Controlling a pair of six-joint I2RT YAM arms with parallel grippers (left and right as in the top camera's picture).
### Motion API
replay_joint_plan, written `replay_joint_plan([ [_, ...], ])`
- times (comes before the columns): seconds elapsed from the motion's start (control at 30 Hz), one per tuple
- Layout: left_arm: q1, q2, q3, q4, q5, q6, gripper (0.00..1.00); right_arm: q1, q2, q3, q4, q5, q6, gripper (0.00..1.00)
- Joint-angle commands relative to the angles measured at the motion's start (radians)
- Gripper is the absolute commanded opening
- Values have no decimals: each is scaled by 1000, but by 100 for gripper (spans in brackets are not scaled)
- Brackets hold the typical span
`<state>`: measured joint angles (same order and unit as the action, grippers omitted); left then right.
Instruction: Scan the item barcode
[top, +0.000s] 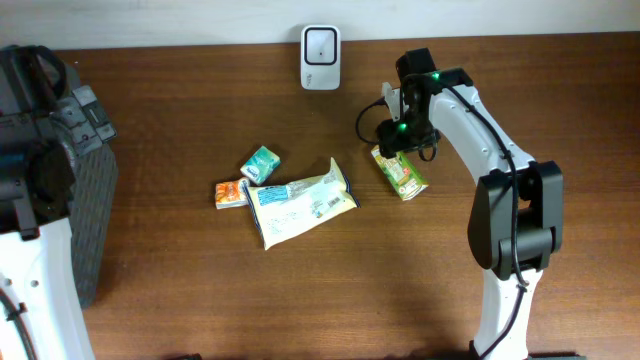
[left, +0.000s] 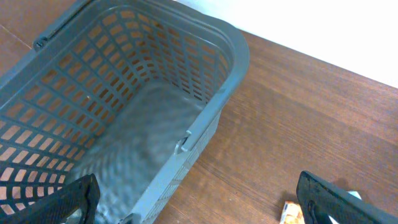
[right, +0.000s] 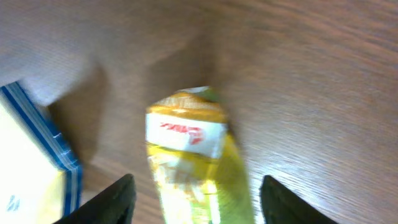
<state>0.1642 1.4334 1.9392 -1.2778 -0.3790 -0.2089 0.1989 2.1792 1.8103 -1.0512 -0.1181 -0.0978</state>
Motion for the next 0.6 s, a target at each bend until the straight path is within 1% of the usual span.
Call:
replay_joint_plan([
  [0.0,4,-5,6,1,-10,2,99,4,-24,13,-15,54,28,60],
  [0.07,4,-5,6,1,-10,2,99,5,-29,15,-62,-146,27,57],
  [0.1,5,-5,6,1,-10,1,99,10,-29,15,-76,-204,27,53],
  [0.13,4,-5,6,1,-10,2,99,24,-29,15,-90,-230,27,52],
  [0.2,4,-5,6,1,-10,2,99,47,-29,14,-113,-205,27,53],
  [0.27,4,-5,6,1,-10,2,99,62,-28,7,-85,-40,27,53],
  [0.3,5,-5,6,1,-10,2,99,64,-28,-10,-62,11,25,53],
  [0.33,4,-5,6,1,-10,2,99,64,-28,-27,-60,6,23,52],
  [0.4,5,-5,6,1,-10,2,99,77,-28,-43,-104,-59,-11,42],
  [0.43,5,-5,6,1,-10,2,99,86,-39,-42,-131,-98,-6,36],
  [0.47,4,-5,6,1,-10,2,99,86,-69,-41,-139,-150,2,41],
  [0.5,4,-5,6,1,-10,2,99,86,-110,-41,-139,-152,5,44],
  [0.53,4,-5,6,1,-10,1,99,86,-159,-41,-155,-151,4,47],
  [0.57,5,-5,6,1,-10,2,99,88,-209,-41,-204,-99,4,50],
])
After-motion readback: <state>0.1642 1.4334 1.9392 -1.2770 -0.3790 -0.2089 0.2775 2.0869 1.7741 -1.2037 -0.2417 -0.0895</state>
